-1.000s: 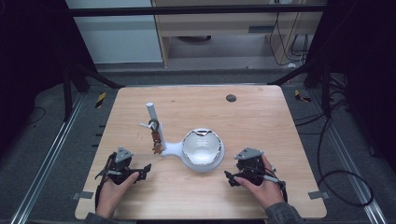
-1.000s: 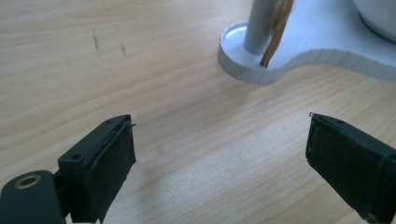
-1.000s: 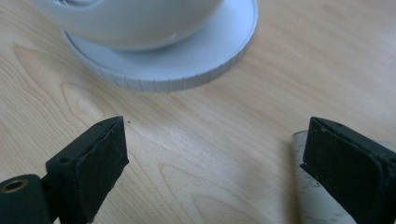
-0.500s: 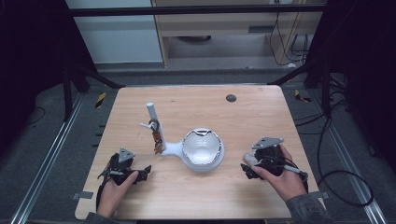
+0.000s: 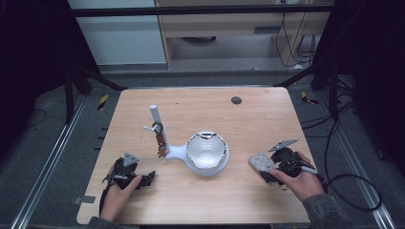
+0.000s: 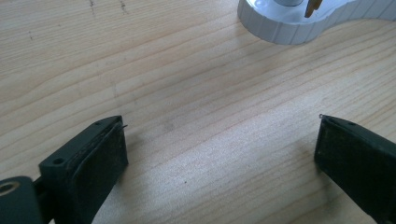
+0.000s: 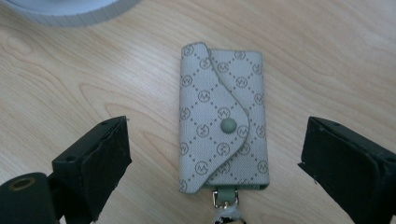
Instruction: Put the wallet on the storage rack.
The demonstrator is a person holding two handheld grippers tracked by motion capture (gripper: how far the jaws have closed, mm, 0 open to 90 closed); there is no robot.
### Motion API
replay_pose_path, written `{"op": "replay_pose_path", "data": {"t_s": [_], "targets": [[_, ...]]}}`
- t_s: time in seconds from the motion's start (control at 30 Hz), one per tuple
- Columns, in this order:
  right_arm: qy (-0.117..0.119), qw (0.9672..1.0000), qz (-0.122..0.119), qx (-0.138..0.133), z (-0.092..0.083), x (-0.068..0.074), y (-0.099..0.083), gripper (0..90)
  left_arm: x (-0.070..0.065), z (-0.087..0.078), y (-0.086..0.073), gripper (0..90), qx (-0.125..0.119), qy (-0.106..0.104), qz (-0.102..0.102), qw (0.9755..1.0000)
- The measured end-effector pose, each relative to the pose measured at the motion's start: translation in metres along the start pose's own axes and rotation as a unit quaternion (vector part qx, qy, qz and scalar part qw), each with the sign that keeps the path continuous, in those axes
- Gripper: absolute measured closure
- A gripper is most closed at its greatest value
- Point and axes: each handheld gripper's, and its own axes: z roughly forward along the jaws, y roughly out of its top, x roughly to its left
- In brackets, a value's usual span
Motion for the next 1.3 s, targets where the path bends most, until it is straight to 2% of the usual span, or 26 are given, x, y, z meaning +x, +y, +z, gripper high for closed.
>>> {"op": "replay_pose_path", "data": {"t_s": [0.23, 0.37, 0.8, 1.3], "targets": [[0.012, 0.9989, -0.001, 0.046, 0.002, -0.005, 0.005, 8.3, 0.001, 0.001, 0.001, 0.0, 0.0, -0.002, -0.001, 1.0], [0.022, 0.9976, 0.009, 0.064, 0.007, -0.01, 0.006, 9.0, 0.0, 0.001, 0.001, 0.0, 0.0, -0.001, -0.001, 1.0], [0.018, 0.9924, 0.004, 0.122, 0.035, -0.011, 0.008, 14.5, 0.0, 0.001, 0.001, 0.0, 0.001, 0.0, -0.001, 1.0], [0.021, 0.9915, 0.013, 0.128, 0.04, -0.015, 0.0, 20.0, 0.0, 0.001, 0.001, 0.0, 0.002, -0.001, 0.0, 1.0]]}}
